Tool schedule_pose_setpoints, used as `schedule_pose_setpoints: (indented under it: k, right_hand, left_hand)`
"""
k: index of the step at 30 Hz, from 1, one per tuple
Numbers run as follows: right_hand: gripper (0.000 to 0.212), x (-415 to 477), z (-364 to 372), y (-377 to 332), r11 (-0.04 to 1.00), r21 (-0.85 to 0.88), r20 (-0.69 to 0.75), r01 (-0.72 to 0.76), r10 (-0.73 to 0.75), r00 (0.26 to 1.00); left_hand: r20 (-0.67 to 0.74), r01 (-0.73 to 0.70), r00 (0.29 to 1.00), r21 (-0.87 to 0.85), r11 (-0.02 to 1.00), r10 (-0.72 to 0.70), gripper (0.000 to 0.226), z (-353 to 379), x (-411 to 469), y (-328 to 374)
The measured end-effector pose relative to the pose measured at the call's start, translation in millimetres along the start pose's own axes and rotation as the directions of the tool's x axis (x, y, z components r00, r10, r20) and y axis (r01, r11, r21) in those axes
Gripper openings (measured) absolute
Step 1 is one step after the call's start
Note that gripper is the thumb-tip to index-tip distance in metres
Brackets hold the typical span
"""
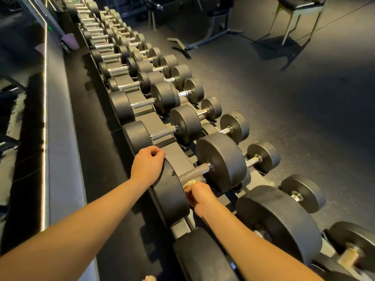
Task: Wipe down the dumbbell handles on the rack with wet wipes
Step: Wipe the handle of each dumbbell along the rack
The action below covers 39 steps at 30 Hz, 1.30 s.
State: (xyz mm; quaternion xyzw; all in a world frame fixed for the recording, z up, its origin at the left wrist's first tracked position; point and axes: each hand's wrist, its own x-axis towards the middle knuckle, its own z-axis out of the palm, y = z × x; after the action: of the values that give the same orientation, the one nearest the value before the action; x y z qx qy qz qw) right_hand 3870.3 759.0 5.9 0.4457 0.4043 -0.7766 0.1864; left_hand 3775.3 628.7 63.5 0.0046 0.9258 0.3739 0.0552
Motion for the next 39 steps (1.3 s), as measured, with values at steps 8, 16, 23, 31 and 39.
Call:
schedule_pose_setpoints:
  k: [8, 16, 23, 31, 39]
  right_hand:
    - [0.017, -2.2, -4.3, 3.9, 0.978, 0.205, 0.065, -0.026, 0.013, 0.998]
    - [0.024, -11.5, -3.9, -43.4, -0.39, -0.742, 0.651, 0.545, -0.612, 0.449]
    - [0.021, 3.6, 17.0, -75.8, 0.24, -0.775, 0.599, 0.585, -0.019, 0.801]
    - [0.011, 9.5, 30.6, -71.5, -0.247, -0.765, 0.628, 0.595, -0.081, 0.774]
    - [0.03, 24.1, 23.0, -60.3, -0.382, -0.858, 0.487, 0.342, -0.398, 0.777]
  left_hand:
    - [-0.007, -0.008, 1.0, 0.002, 1.0, 0.008, 0.02, -1.3, -1.4, 1.0]
    - [-0.002, 0.0, 1.0, -0.003, 1.0, 0.0, 0.019, -1.7, -2.6, 2.2]
    - [-0.018, 0.006, 1.0, -0.024, 1.0, -0.006, 0.02, -1.2, -4.6, 2.8]
    - [0.011, 0.009, 1.0, -0.022, 1.0, -0.008, 0.019, -2.5, -5.6, 4.2]
    - [0.006, 0.009, 1.0, -0.006, 1.0, -0.009, 0.018, -2.4, -4.7, 4.3]
